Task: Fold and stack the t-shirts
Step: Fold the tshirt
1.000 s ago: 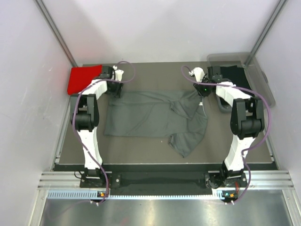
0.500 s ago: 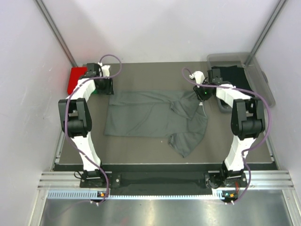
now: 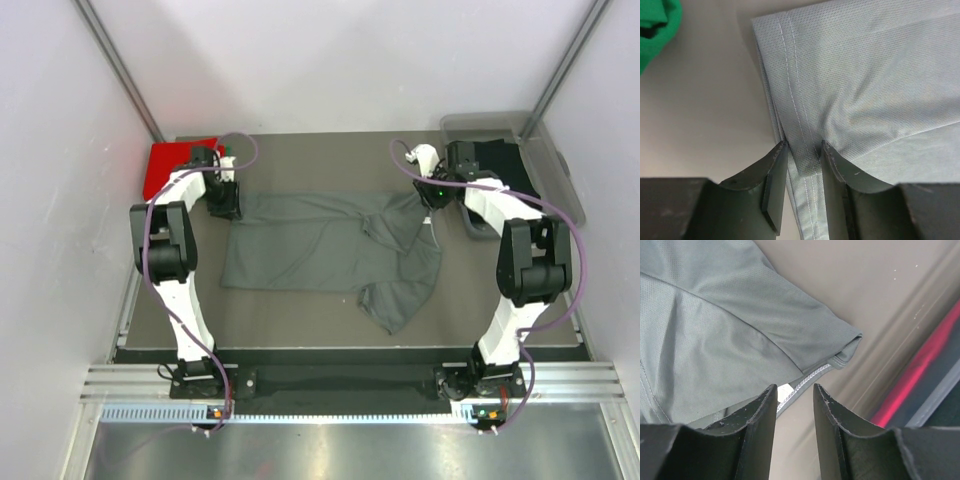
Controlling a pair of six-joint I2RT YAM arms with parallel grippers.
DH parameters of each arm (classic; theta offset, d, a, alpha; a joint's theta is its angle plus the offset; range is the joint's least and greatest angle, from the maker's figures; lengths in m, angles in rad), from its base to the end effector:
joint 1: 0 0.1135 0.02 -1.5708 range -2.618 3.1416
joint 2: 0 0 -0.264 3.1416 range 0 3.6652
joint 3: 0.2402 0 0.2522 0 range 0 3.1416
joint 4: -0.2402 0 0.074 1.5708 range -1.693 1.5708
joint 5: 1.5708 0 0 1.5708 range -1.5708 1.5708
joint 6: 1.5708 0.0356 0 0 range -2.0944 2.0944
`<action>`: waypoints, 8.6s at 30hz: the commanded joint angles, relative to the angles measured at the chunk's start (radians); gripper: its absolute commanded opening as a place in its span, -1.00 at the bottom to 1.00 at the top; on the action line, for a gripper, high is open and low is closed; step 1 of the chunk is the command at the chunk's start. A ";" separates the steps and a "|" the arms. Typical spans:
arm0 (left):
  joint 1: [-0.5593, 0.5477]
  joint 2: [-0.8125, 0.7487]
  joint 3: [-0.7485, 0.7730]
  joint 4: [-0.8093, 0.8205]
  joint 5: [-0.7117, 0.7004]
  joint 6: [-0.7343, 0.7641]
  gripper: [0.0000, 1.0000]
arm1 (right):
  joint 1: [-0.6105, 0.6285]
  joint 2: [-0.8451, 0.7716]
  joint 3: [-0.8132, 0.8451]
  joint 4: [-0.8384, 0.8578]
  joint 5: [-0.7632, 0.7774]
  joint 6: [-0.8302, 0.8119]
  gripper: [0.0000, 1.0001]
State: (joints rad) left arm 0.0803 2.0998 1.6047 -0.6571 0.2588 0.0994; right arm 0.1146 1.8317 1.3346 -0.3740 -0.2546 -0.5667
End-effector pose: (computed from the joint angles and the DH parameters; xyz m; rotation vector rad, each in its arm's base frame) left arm 0.4407 0.0263 0.1788 0.1000 2.6868 -0.2971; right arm 0.3982 0.0549 0.2215 -0.9091 2.2287 0.1033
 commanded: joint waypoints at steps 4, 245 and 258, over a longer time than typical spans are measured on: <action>0.007 0.028 0.009 -0.015 -0.019 0.005 -0.28 | -0.007 -0.049 -0.012 0.015 -0.023 0.001 -0.28; 0.064 -0.541 -0.733 0.056 -0.082 0.326 -0.27 | 0.703 -0.574 -0.601 -0.177 -0.043 -0.257 -0.99; 0.064 -0.590 -0.602 -0.076 -0.015 0.350 -1.00 | 0.467 -0.689 -0.483 -0.175 -0.040 -0.196 -1.00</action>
State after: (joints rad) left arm 0.1387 1.5593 0.9157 -0.6838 0.1780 0.4267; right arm 0.6594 1.1957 0.7559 -0.5751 -0.2806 -0.7975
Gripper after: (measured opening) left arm 0.024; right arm 0.009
